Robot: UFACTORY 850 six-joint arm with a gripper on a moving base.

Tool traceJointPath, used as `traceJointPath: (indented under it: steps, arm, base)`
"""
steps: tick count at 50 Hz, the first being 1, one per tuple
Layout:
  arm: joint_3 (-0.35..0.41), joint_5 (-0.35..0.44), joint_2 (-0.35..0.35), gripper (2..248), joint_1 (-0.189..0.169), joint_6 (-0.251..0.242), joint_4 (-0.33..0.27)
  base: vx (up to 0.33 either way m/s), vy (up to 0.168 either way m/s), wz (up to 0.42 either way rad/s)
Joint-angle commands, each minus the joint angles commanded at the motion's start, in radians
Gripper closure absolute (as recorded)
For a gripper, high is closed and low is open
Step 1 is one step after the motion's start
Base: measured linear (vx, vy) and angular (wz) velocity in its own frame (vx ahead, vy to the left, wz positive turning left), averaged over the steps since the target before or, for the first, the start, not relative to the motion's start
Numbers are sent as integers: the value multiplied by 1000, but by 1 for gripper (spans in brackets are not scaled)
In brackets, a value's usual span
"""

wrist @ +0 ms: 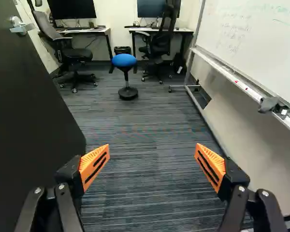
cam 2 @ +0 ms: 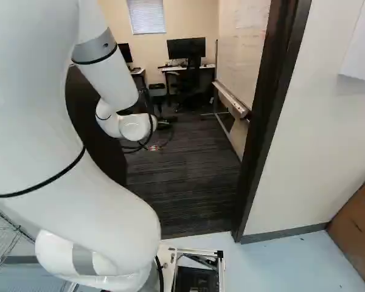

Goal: Open the door and move inside

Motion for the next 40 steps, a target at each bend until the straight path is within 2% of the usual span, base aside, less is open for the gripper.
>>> traceJointPath:
  steps: [20, 40]
  arm:
    - [149, 66, 101, 3, -43, 0, 5]
    - [252, 112, 170, 3, -72, 0, 9]
  base:
    - [0, 0, 0]
    - [0, 0, 0]
